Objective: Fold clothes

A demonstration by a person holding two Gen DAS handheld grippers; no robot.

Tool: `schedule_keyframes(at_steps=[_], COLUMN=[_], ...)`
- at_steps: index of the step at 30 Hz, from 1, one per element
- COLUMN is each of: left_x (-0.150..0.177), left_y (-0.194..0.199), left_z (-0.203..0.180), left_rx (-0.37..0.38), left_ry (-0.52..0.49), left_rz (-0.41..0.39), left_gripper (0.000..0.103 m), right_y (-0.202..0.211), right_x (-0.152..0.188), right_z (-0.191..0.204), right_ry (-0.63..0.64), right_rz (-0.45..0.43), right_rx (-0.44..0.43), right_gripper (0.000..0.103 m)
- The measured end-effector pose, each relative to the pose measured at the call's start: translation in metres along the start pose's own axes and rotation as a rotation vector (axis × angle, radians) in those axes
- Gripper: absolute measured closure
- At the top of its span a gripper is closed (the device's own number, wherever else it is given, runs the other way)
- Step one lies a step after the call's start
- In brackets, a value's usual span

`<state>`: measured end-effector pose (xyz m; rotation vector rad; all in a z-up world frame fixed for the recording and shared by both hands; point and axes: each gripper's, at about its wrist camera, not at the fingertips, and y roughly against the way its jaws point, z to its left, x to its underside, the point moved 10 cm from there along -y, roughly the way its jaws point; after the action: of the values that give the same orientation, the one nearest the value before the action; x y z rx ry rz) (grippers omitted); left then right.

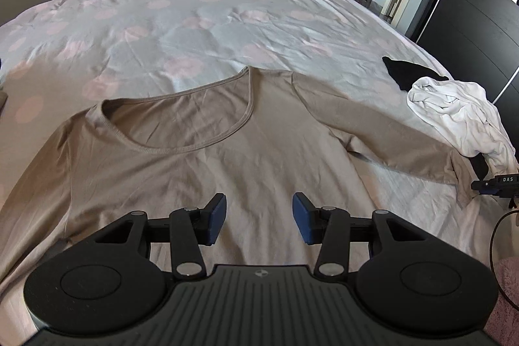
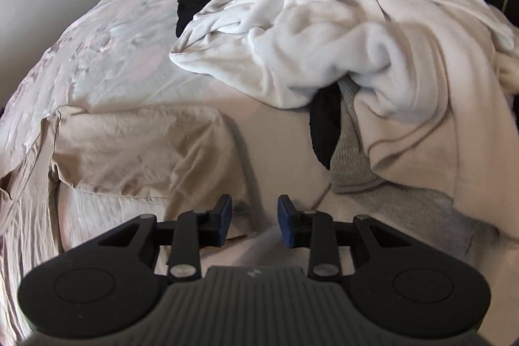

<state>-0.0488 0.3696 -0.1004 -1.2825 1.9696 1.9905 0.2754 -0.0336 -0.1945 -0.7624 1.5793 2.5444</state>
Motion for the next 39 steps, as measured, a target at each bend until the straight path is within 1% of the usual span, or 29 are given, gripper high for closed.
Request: schedule_keyframes(at_steps=[1, 2, 3, 5, 11, 13, 16, 19, 23, 27, 29, 32, 33, 36, 39], left_x=[0.004, 0.006, 0.008, 0.009, 0.007, 0.005, 0.001, -0.002, -0.005, -0.001, 0.003, 0.013, 0.017, 0.030, 0.041], left_y=[0.005, 0.010, 0.016, 0.025, 0.046, 0.051, 0.061, 0.074, 0.094, 0.112, 0.119, 0.124, 0.124, 0.119, 0.109], left_z=[0.004, 0.007, 0.011, 0.017, 0.031, 0.031, 0.030, 0.033, 0.048, 0.077, 0.095, 0.122, 0.132, 0.158, 0.181], left_rx=[-0.003, -0.010, -0.017, -0.024, -0.028, -0.016, 0.000, 0.006, 0.005, -0.013, -0.023, -0.038, -0.043, -0.048, -0.047], left_ry=[0.014, 0.025, 0.036, 0.047, 0.081, 0.086, 0.087, 0.096, 0.120, 0.153, 0.177, 0.212, 0.224, 0.264, 0.302], left_rz=[0.002, 0.000, -0.002, -0.012, -0.040, -0.052, -0.074, -0.100, -0.137, -0.173, -0.187, -0.194, -0.195, -0.191, -0.176], left_gripper=[0.060, 0.060, 0.060, 0.060, 0.060, 0.060, 0.060, 0.060, 0.060, 0.060, 0.057, 0.056, 0.056, 0.056, 0.055], right_y=[-0.002, -0.003, -0.003, 0.005, 0.072, 0.095, 0.122, 0.127, 0.133, 0.139, 0.143, 0.114, 0.098, 0.047, -0.009], right_x=[0.001, 0.002, 0.001, -0.007, -0.074, -0.094, -0.114, -0.099, -0.075, -0.050, -0.036, 0.004, 0.017, 0.054, 0.078], right_z=[0.001, 0.002, 0.003, 0.008, 0.059, 0.095, 0.165, 0.242, 0.344, 0.445, 0.495, 0.543, 0.555, 0.583, 0.597], right_ry=[-0.019, -0.036, -0.051, -0.068, -0.023, 0.031, 0.133, 0.243, 0.390, 0.537, 0.611, 0.684, 0.698, 0.733, 0.718], right_rz=[-0.001, -0.002, -0.002, -0.019, -0.149, -0.181, -0.217, -0.197, -0.164, -0.130, -0.112, -0.039, -0.011, 0.066, 0.133], right_rx=[-0.019, -0.029, -0.031, -0.040, -0.126, -0.170, -0.243, -0.315, -0.411, -0.507, -0.554, -0.572, -0.570, -0.553, -0.528], right_gripper=[0.074, 0.094, 0.100, 0.100, 0.100, 0.100, 0.100, 0.100, 0.100, 0.100, 0.100, 0.100, 0.100, 0.100, 0.100])
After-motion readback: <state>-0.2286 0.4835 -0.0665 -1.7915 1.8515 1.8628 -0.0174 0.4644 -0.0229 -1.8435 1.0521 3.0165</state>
